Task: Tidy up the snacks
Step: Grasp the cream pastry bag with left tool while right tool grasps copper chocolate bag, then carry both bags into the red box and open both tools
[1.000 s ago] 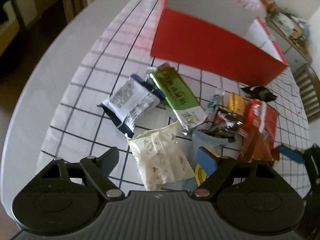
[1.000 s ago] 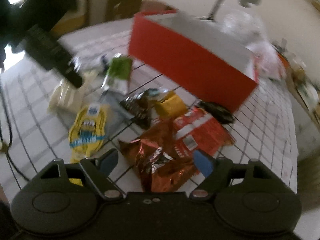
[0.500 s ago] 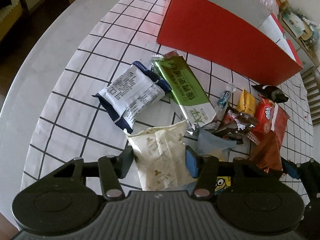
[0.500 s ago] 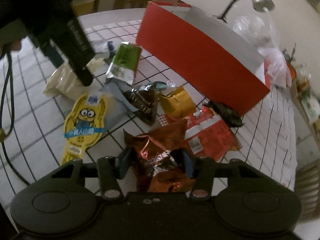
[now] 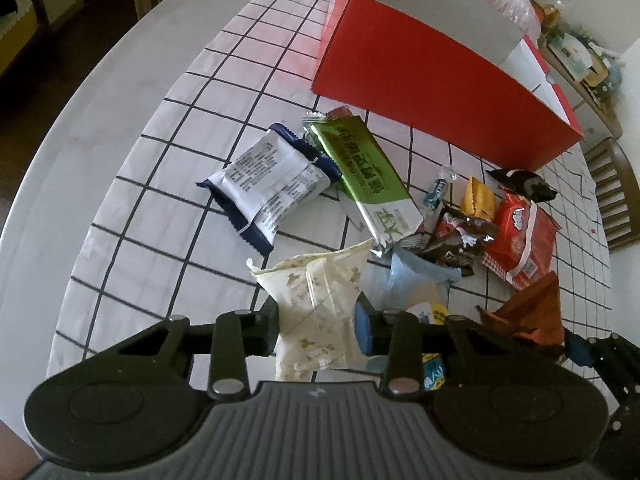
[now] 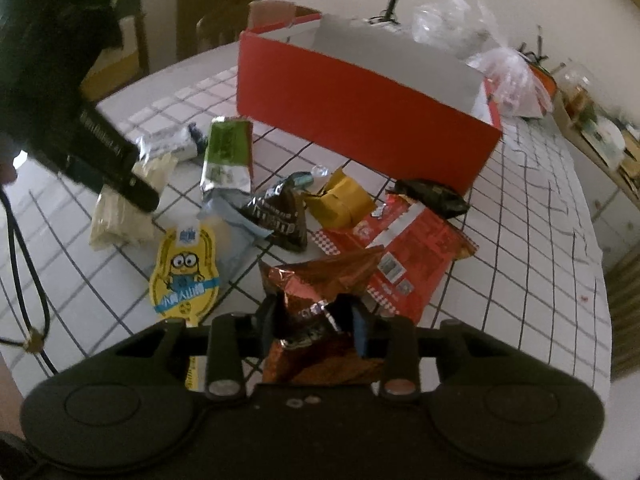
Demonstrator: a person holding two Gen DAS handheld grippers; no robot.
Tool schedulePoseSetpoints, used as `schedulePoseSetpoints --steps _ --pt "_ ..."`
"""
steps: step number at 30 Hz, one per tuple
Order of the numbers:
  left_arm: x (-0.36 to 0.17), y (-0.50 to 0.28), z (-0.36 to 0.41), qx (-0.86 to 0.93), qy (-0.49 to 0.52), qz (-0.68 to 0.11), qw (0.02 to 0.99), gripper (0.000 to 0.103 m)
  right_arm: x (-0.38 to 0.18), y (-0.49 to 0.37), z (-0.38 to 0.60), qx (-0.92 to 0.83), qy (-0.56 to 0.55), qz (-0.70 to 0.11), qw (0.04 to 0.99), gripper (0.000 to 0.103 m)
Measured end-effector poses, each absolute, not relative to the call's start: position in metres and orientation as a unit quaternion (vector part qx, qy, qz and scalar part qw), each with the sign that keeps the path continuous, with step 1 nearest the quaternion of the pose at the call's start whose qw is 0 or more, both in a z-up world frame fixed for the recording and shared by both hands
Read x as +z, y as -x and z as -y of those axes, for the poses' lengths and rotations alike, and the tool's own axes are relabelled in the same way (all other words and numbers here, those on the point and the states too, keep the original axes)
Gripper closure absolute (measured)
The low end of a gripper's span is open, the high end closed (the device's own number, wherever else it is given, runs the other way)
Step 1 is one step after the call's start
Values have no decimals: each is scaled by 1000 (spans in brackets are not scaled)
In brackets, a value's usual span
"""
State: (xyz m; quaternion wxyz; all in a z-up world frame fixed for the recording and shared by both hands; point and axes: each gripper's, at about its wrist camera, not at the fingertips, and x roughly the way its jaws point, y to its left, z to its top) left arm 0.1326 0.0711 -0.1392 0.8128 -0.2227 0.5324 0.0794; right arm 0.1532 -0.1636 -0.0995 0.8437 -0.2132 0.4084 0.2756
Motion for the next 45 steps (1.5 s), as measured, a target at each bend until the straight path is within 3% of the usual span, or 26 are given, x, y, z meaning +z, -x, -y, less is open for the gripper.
schedulePoseSetpoints --steps 12,23,34,45 --pt "-118 -107 -72 71 214 -508 831 70 -79 -142 178 242 129 -411 870 68" --pt "-47 -106 -57 31 186 -452 872 70 -25 -155 179 235 60 -379 893 68" --pt "7 -181 -48 17 149 -415 897 69 27 -228 171 223 41 -335 914 68" --pt "4 -290 -56 47 125 -434 891 69 5 -340 160 221 17 -364 905 68"
